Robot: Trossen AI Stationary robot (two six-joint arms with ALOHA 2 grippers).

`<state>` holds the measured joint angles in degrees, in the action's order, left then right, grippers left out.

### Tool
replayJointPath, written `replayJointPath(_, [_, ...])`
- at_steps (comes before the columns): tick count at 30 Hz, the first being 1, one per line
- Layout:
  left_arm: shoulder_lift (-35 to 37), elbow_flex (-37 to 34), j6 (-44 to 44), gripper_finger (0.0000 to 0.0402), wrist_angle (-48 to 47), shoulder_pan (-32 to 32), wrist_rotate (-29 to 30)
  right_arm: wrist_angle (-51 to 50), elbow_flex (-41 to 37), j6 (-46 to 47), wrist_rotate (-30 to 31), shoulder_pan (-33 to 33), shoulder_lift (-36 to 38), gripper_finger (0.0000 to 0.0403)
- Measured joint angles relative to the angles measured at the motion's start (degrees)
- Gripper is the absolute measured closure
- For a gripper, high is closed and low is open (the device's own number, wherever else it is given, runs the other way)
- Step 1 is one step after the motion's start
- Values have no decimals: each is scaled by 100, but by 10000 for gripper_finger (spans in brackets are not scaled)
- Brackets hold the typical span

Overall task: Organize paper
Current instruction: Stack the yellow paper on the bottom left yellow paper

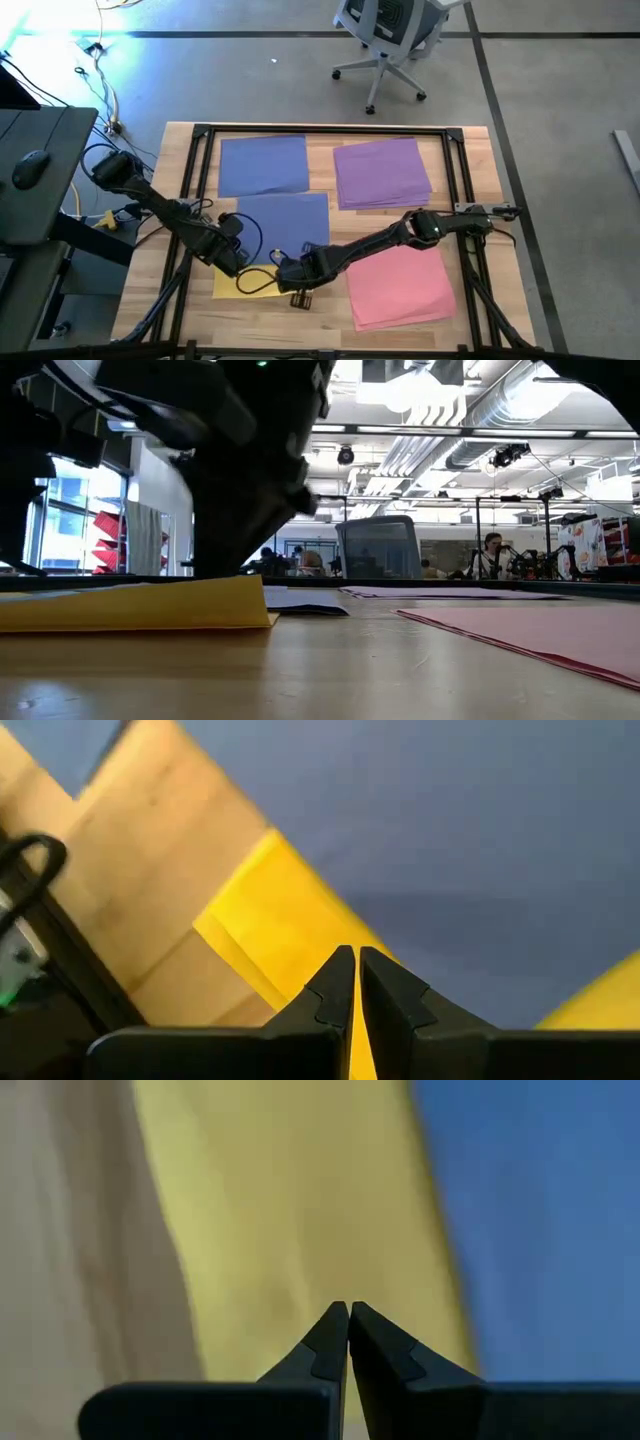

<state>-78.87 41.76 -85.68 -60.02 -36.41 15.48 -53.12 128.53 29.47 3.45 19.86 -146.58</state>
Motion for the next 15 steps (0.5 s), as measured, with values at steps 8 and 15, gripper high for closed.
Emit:
replayJointPath(8, [7,112,-531,401,528,-625,-39,353,15,405,-568,480,-106,403])
replayJointPath(15, [2,150,-727,401,571,-907,-88,260,181,909,-277,534,-92,403])
